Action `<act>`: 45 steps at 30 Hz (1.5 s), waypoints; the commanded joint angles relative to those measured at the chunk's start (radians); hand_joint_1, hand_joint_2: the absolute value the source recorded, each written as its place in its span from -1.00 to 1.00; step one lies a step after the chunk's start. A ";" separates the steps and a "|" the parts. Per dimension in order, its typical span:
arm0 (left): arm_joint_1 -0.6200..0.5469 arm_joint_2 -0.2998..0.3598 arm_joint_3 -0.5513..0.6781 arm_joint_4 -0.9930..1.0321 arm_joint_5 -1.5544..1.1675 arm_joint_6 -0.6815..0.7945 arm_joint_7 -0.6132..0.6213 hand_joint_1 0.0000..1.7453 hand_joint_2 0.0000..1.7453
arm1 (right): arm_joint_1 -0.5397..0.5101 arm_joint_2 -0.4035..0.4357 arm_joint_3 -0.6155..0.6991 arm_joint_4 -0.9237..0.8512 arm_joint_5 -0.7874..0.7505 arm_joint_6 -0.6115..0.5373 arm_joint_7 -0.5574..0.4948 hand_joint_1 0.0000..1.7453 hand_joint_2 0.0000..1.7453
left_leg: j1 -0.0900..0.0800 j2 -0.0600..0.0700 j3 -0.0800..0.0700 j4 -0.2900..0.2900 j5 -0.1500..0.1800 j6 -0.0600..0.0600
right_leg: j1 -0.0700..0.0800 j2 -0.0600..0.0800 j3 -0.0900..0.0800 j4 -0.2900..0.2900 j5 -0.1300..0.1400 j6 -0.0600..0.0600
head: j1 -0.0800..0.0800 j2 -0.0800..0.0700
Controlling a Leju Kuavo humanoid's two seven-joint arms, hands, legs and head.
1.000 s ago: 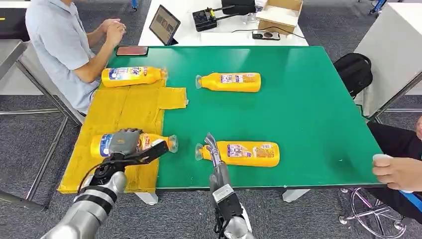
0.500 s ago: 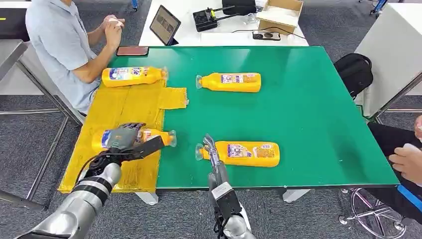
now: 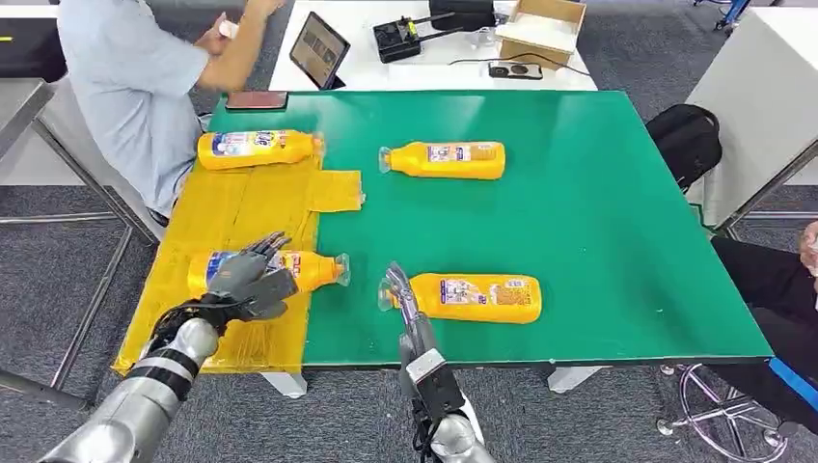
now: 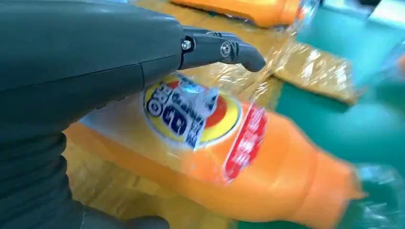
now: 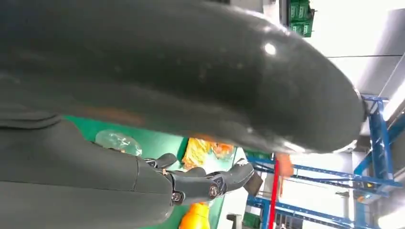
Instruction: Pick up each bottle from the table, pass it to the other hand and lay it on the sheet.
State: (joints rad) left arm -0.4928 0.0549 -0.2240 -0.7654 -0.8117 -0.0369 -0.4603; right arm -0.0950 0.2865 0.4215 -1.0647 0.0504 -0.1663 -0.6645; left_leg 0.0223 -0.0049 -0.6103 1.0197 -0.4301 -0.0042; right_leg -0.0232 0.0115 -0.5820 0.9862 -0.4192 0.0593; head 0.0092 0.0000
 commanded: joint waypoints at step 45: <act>0.540 -0.234 0.121 -0.975 0.800 0.253 -0.165 -1.00 1.00 | 0.068 -0.283 -0.153 -0.152 1.006 -0.393 0.428 -1.00 1.00 | -0.001 0.000 -0.004 -0.001 -0.002 0.002 | 0.000 -0.002 -0.004 -0.003 -0.001 -0.003 | 0.000 0.000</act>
State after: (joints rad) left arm 0.0663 -0.1884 -0.0828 -1.7773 -0.0130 0.2270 -0.6310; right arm -0.0002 0.0080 0.2899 -1.2173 0.9972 -0.5036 -0.2640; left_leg 0.0220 -0.0055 -0.6184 1.0199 -0.4306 -0.0035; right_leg -0.0235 0.0108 -0.5901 0.9842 -0.4189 0.0598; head 0.0088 0.0000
